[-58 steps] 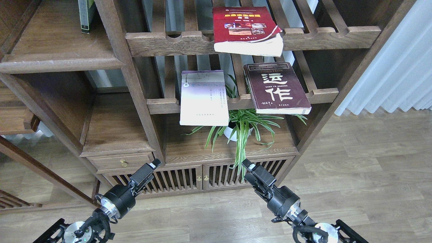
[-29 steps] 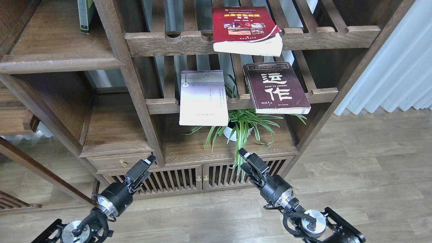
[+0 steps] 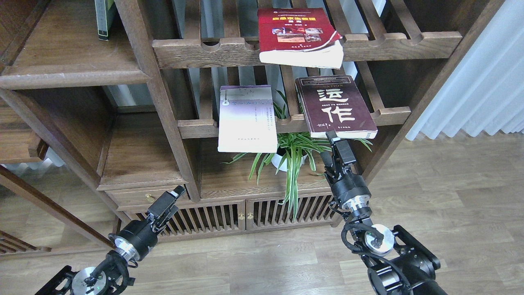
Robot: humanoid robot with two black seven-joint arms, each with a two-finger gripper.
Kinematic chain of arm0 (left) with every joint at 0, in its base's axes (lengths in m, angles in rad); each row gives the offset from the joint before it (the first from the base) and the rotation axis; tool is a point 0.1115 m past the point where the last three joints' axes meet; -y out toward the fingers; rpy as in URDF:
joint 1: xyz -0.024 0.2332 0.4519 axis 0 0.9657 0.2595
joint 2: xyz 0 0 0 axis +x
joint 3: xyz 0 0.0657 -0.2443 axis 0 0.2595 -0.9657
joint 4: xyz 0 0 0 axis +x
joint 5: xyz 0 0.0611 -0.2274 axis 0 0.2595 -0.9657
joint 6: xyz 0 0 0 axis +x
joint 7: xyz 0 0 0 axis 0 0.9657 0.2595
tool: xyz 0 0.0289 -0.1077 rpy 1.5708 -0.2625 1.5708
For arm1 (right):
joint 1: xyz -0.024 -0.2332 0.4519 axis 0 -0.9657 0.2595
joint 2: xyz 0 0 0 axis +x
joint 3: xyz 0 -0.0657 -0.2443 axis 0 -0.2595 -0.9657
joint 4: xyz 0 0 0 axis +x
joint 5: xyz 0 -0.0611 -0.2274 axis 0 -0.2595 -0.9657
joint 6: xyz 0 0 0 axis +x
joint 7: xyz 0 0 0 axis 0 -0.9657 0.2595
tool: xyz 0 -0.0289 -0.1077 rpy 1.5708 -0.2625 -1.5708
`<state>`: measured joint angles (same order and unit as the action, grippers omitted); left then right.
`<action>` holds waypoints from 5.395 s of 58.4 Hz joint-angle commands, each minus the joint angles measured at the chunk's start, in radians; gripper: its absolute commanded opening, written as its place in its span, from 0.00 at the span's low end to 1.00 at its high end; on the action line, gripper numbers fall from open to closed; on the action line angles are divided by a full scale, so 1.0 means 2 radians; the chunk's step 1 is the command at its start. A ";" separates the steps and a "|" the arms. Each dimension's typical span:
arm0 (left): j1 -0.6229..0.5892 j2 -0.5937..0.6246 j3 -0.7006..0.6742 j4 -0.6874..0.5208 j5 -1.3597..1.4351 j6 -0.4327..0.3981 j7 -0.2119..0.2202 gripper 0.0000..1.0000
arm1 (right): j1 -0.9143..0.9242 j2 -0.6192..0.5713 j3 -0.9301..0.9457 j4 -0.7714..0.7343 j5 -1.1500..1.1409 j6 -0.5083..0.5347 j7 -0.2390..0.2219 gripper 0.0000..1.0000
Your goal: Organize books on shelf
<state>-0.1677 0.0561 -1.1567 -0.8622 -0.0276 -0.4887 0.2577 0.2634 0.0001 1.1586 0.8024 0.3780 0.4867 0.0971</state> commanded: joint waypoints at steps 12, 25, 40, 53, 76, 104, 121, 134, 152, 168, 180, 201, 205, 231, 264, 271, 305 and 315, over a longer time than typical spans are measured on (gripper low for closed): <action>0.005 0.000 0.000 0.007 0.000 0.000 0.000 1.00 | 0.015 0.000 0.038 0.001 0.014 -0.080 0.021 0.95; 0.006 0.002 0.000 0.012 0.000 0.000 0.000 1.00 | 0.014 0.000 0.037 0.002 0.010 -0.078 0.023 0.80; 0.009 0.002 -0.004 0.012 0.000 0.000 0.000 1.00 | 0.016 0.000 0.030 0.002 0.009 -0.055 0.036 0.47; 0.013 0.002 -0.004 0.014 0.000 0.000 0.000 1.00 | 0.013 0.000 0.030 0.001 0.009 -0.055 0.035 0.05; 0.014 0.000 -0.003 0.026 -0.017 0.000 0.000 1.00 | -0.037 0.000 0.030 0.068 0.010 -0.003 0.032 0.03; 0.018 -0.001 0.006 0.048 -0.018 0.000 0.006 1.00 | -0.253 -0.035 0.027 0.198 0.007 0.001 -0.007 0.04; 0.016 -0.018 0.070 0.070 -0.083 0.000 0.002 1.00 | -0.344 -0.045 -0.002 0.191 -0.001 0.001 -0.107 0.04; -0.007 0.035 0.245 0.019 -0.284 0.000 0.004 0.99 | -0.358 -0.024 -0.048 0.185 -0.001 0.001 -0.155 0.04; -0.017 0.098 0.351 -0.054 -0.378 0.000 0.005 1.00 | -0.358 -0.023 -0.070 0.177 0.000 0.001 -0.157 0.04; -0.015 0.080 0.366 -0.038 -0.380 0.000 0.002 1.00 | -0.356 -0.022 -0.083 0.177 0.000 0.001 -0.157 0.04; -0.014 0.054 0.367 -0.015 -0.380 0.000 0.001 0.98 | -0.356 -0.022 -0.094 0.177 0.000 0.001 -0.157 0.04; -0.014 0.046 0.372 -0.015 -0.380 0.000 0.000 0.79 | -0.356 -0.022 -0.110 0.178 -0.001 0.001 -0.157 0.04; -0.014 0.046 0.370 -0.015 -0.382 0.000 0.000 0.75 | -0.356 -0.022 -0.111 0.178 -0.001 0.001 -0.157 0.04; -0.020 0.044 0.374 -0.018 -0.378 0.000 0.008 0.42 | -0.355 -0.021 -0.111 0.177 -0.002 0.001 -0.157 0.05; -0.019 0.052 0.357 -0.020 -0.370 0.000 0.048 0.04 | -0.353 -0.020 -0.111 0.177 -0.002 0.001 -0.156 0.05; -0.018 0.054 0.349 -0.024 -0.365 0.000 0.049 0.03 | -0.352 -0.019 -0.114 0.177 -0.003 0.001 -0.155 0.50; 0.001 0.212 0.218 -0.091 -0.199 0.000 0.067 0.03 | -0.327 -0.003 -0.120 0.140 -0.028 0.001 -0.150 0.99; 0.003 0.169 0.143 -0.033 -0.088 0.000 0.066 0.04 | -0.325 -0.002 -0.121 0.139 -0.029 0.001 -0.151 0.99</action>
<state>-0.1612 0.4402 -0.7976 -0.9779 -0.3440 -0.4887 0.3899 -0.3875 -0.0049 0.9156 1.0806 0.3210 0.4888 -0.2035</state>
